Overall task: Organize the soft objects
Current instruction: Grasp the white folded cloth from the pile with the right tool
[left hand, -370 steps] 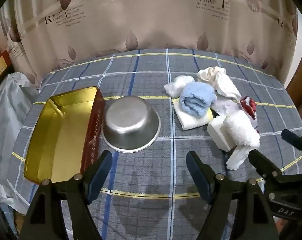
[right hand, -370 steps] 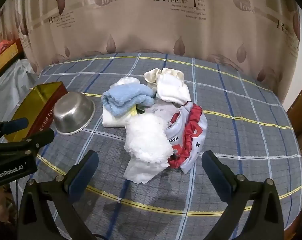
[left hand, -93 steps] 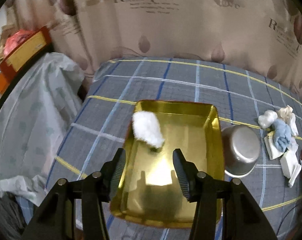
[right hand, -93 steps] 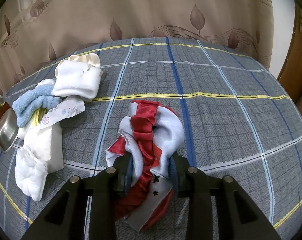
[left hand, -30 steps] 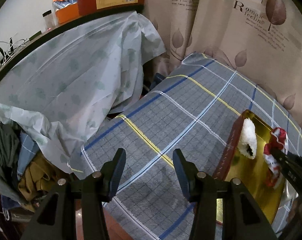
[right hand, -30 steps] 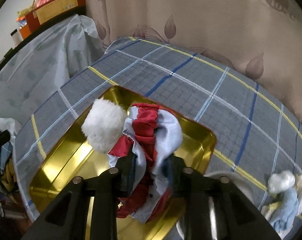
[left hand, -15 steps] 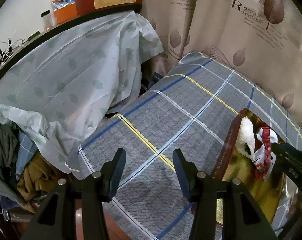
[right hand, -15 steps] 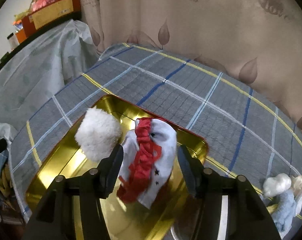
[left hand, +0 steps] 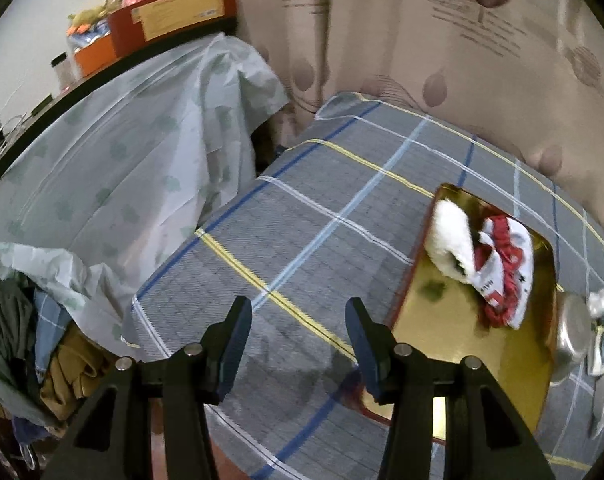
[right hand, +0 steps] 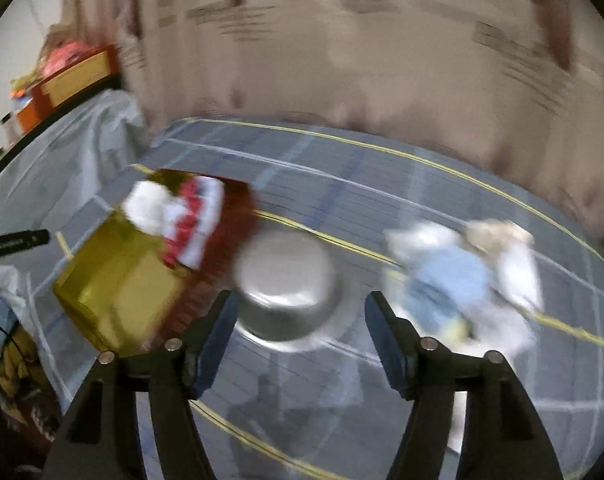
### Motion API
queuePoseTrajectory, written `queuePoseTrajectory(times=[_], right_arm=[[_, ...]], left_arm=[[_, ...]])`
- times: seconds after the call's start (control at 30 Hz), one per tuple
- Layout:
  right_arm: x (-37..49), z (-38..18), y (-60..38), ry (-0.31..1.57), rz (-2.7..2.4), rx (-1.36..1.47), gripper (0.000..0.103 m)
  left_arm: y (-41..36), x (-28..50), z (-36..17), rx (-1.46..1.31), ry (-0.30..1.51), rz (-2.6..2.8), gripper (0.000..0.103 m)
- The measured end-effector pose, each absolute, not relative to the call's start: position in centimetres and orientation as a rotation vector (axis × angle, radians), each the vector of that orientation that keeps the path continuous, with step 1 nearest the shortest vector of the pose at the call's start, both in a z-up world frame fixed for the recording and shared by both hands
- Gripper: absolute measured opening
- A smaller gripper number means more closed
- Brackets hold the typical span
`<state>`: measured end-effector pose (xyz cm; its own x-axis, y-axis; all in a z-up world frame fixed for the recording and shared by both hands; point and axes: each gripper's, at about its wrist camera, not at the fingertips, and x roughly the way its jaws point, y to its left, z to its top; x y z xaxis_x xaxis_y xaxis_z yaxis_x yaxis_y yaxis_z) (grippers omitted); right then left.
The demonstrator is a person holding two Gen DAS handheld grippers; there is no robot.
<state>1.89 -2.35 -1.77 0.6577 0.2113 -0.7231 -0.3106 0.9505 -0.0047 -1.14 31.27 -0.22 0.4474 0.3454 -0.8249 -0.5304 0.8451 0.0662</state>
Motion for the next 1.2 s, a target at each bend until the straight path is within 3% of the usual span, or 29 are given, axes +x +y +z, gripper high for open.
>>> queuePoseTrajectory(times=[0.3,0.7,0.8,1.03,1.2], right_arm=[[-0.8,-4.1,-14.7,0.873,0.069,-0.074,0.070],[-0.2,-8.6,-17.4,0.944,0.070,0.152,0.069],[0.0,-9.1,-17.5,0.944,0.081,0.156,0.062],[-0.2,-9.1,-17.2,0.933,0.141,0.136,0.036],[-0.5,-8.9,-17.1,0.917,0.163,0.116,0.030]], left_arm=[[28.3,-0.7,-0.3,-0.174,0.975,0.489,0.050],[26.3,-0.7,0.6,-0.101,0.950,0.480,0.050],[25.4,-0.6,0.6,-0.088,0.950,0.466,0.050],[22.5,-0.2,0.8,-0.047,0.958,0.410,0.050],[19.9,0.7,1.0,-0.019,0.964,0.355,0.050]])
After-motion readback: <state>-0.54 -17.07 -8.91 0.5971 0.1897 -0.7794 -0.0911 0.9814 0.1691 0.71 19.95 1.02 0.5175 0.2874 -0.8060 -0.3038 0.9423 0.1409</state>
